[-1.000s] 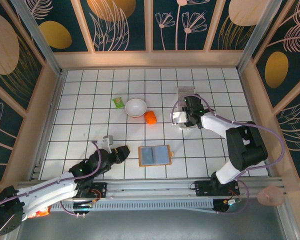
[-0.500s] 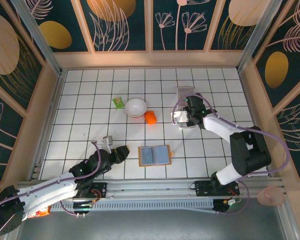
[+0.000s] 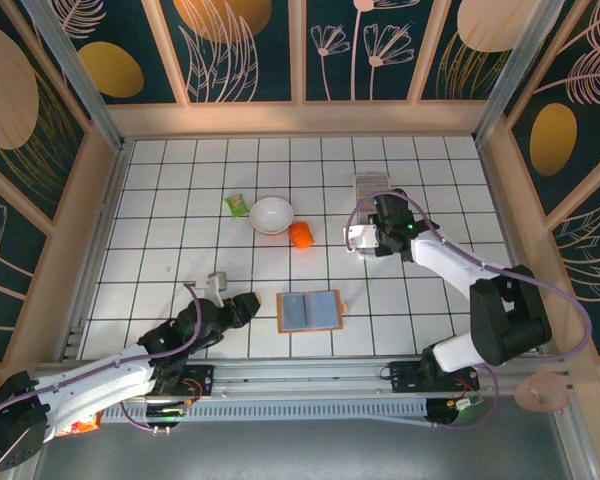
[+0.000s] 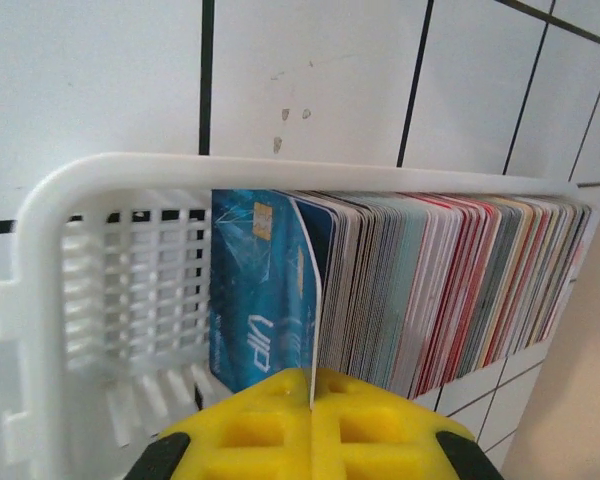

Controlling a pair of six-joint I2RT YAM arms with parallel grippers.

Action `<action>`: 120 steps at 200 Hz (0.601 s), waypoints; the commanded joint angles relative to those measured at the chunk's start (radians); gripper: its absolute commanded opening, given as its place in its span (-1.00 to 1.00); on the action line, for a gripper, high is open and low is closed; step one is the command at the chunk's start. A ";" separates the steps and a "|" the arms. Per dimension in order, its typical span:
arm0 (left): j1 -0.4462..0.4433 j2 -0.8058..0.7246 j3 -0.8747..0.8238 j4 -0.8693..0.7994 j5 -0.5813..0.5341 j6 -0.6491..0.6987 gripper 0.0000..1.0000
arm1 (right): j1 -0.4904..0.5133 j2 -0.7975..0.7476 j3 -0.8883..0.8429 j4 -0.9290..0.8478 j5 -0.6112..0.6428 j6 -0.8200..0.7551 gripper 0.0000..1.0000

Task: Put the credit cards into the card holder
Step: Pick up the credit card from the storage box, then insert the credit card into the card slot.

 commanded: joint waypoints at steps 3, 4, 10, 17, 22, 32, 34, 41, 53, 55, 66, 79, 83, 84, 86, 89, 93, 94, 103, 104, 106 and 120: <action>-0.004 -0.025 -0.030 0.044 0.034 -0.005 -0.08 | 0.024 -0.082 0.008 -0.109 -0.024 0.043 -1.00; -0.004 -0.027 -0.030 0.044 0.035 -0.005 -0.08 | 0.026 -0.085 0.008 -0.115 -0.027 0.045 -1.00; -0.004 -0.033 -0.029 0.042 0.039 -0.006 -0.09 | 0.034 -0.108 0.009 -0.145 -0.041 0.062 -1.00; -0.004 -0.041 -0.028 0.039 0.043 -0.008 -0.09 | 0.047 -0.134 0.011 -0.178 -0.054 0.084 -1.00; -0.004 -0.046 -0.028 0.036 0.046 -0.009 -0.08 | 0.057 -0.153 0.011 -0.200 -0.061 0.104 -1.00; -0.004 -0.056 -0.024 0.024 0.049 -0.011 -0.10 | 0.084 -0.192 0.014 -0.242 -0.066 0.157 -1.00; -0.004 -0.059 -0.023 0.021 0.049 -0.011 -0.10 | 0.090 -0.196 0.016 -0.250 -0.066 0.170 -1.00; -0.004 -0.065 -0.016 0.005 0.049 -0.013 -0.11 | 0.115 -0.227 0.022 -0.279 -0.067 0.223 -1.00; -0.004 -0.073 -0.004 -0.023 0.047 -0.018 -0.14 | 0.166 -0.272 0.039 -0.299 -0.049 0.390 -1.00; -0.004 -0.074 -0.003 -0.027 0.045 -0.019 -0.15 | 0.176 -0.278 0.044 -0.300 -0.043 0.424 -1.00; -0.004 -0.075 0.007 -0.040 0.044 -0.028 -0.19 | 0.218 -0.307 0.086 -0.324 -0.036 0.594 -1.00; -0.004 -0.071 0.017 -0.044 0.050 -0.036 -0.22 | 0.275 -0.355 0.111 -0.346 -0.077 0.785 -1.00; -0.004 -0.068 0.021 -0.045 0.050 -0.039 -0.23 | 0.295 -0.373 0.110 -0.326 -0.071 0.871 -1.00; -0.004 -0.066 0.023 -0.046 0.050 -0.040 -0.23 | 0.297 -0.378 0.109 -0.321 -0.070 0.892 -1.00; -0.004 -0.064 0.025 -0.047 0.052 -0.040 -0.24 | 0.306 -0.387 0.109 -0.314 -0.071 0.933 -1.00; -0.004 -0.060 0.028 -0.047 0.053 -0.042 -0.25 | 0.316 -0.401 0.106 -0.302 -0.078 0.991 -1.00; -0.004 -0.053 0.034 -0.047 0.056 -0.042 -0.26 | 0.323 -0.419 0.101 -0.287 -0.086 1.067 -1.00; -0.003 -0.051 0.035 -0.047 0.058 -0.042 -0.26 | 0.325 -0.423 0.099 -0.282 -0.086 1.087 -1.00; -0.004 -0.029 0.051 -0.047 0.063 -0.042 -0.29 | 0.337 -0.467 0.074 -0.236 -0.128 1.279 -1.00; -0.004 -0.026 0.054 -0.047 0.064 -0.042 -0.29 | 0.338 -0.473 0.071 -0.230 -0.129 1.291 -1.00; -0.004 -0.020 0.058 -0.047 0.064 -0.043 -0.30 | 0.339 -0.482 0.064 -0.219 -0.128 1.348 -1.00; -0.004 0.034 0.082 -0.033 0.080 -0.045 -0.33 | 0.342 -0.538 0.010 -0.166 -0.077 1.717 -1.00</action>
